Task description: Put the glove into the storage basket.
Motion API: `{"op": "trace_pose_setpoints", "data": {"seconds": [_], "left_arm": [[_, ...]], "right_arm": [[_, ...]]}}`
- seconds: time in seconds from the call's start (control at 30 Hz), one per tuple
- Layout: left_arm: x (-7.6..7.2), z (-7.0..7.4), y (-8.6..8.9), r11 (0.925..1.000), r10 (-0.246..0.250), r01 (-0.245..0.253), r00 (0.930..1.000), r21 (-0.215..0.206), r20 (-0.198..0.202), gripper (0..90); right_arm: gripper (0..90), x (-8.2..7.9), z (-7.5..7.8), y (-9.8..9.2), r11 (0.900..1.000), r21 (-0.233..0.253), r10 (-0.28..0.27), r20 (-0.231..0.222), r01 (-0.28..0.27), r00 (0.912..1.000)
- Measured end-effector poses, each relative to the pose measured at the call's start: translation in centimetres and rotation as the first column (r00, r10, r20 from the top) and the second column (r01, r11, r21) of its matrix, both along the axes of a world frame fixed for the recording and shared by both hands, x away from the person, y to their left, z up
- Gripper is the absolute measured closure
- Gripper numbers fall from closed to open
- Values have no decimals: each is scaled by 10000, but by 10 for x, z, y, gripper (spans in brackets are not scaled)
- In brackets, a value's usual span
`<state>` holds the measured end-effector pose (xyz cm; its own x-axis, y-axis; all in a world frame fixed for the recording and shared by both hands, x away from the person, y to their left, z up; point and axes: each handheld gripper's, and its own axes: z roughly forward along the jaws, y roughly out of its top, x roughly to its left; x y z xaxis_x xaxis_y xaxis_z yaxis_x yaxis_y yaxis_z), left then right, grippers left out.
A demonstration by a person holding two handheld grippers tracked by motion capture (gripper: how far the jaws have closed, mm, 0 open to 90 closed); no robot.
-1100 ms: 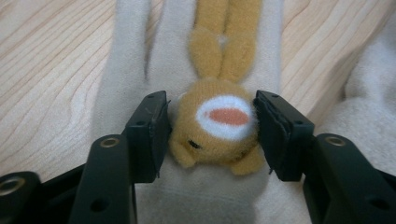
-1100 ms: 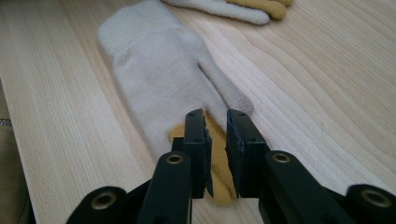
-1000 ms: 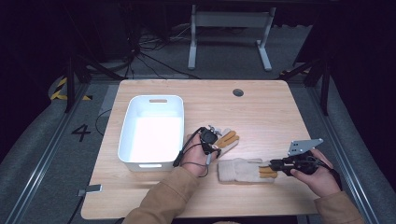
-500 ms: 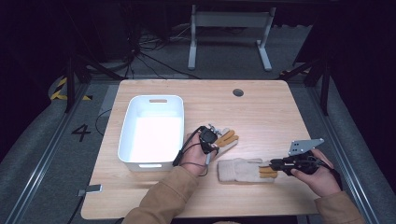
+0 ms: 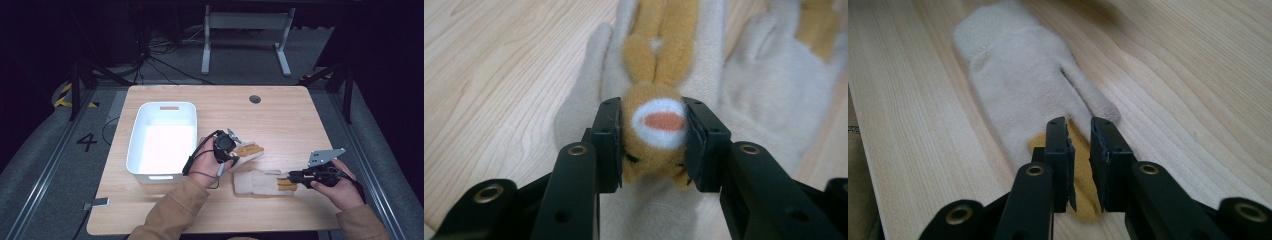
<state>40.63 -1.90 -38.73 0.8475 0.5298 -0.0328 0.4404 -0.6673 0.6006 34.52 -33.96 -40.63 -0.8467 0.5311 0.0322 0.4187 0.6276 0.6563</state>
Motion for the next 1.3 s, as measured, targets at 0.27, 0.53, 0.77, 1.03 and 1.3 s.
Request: {"op": "trace_pose_setpoints", "data": {"seconds": [0.27,0.53,0.77,1.03,1.3], "left_arm": [[-14,20,-5,9969,-785,786,9965,-36,274,636],[-29,30,-15,9883,-1518,1522,9869,-36,549,636],[-36,32,-29,9778,-2087,2093,9766,-69,510,636],[-41,29,-45,9668,-2555,2553,9653,101,544,636],[-43,22,-64,9548,-2969,2957,9536,287,503,636]], "right_arm": [[790,0,1,-4,9999,80,-103,3,103,9999],[793,-2,6,-8,9996,182,-206,126,204,9997],[819,-4,18,-21,9969,563,-579,565,547,9967],[820,-4,21,-31,9942,750,-812,583,767,9950],[823,-6,24,-37,9923,850,-959,627,904,9934]]}}
